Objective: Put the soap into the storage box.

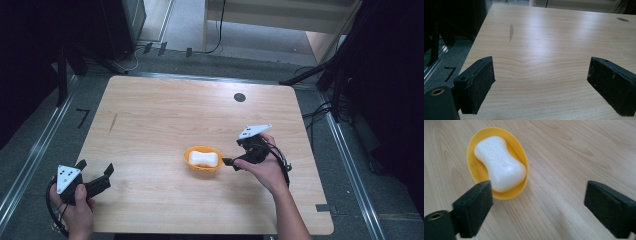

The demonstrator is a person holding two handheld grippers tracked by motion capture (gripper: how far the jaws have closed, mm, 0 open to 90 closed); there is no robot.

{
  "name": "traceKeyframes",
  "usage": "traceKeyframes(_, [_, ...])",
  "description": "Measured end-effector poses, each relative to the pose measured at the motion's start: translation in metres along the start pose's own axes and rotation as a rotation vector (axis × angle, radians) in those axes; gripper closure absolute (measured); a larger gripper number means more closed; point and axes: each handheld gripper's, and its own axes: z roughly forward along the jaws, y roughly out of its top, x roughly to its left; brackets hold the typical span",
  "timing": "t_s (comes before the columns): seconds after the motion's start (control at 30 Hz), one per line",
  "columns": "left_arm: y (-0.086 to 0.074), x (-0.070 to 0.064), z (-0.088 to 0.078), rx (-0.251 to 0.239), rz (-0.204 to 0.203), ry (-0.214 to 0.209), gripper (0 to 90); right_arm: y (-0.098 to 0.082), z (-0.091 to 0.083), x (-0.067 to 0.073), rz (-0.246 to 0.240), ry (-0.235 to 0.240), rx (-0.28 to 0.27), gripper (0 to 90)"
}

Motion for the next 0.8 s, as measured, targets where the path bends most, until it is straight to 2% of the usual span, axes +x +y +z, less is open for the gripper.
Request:
traceKeyframes(0.07, [0.0, 0.0, 0.0, 0.0, 0.001, -0.002, 6.7, -0.002, -0.001, -0.001, 0.011, -0.005, 0.001, 3.2])
traceKeyframes(0.13, [0.0, 0.0, 0.0, -0.001, 0.0, -0.007, 3.2, -0.013, -0.006, -0.006, 0.045, -0.028, -0.012, 1.0])
traceKeyframes(0.23, [0.0, 0.0, 0.0, -0.001, -0.002, -0.006, 3.1, -0.021, -0.009, -0.009, 0.07, -0.036, -0.028, 0.6])
traceKeyframes(0.4, [0.0, 0.0, 0.0, 0.0, 0.0, -0.001, 2.6, -0.037, -0.016, -0.012, 0.091, -0.068, -0.052, 0.0])
traceKeyframes(0.5, [0.0, 0.001, -0.001, 0.0, -0.003, 0.001, 0.7, -0.048, -0.021, -0.015, 0.107, -0.105, -0.085, 0.0])
traceKeyframes(0.53, [0.0, 0.001, 0.0, -0.001, -0.003, 0.001, 0.7, -0.054, -0.026, -0.017, 0.137, -0.123, -0.112, 0.0])
traceKeyframes(0.8, [0.0, 0.0, -0.001, 0.001, 0.009, 0.008, 0.7, -0.079, -0.041, -0.022, 0.18, -0.158, -0.158, 0.0])
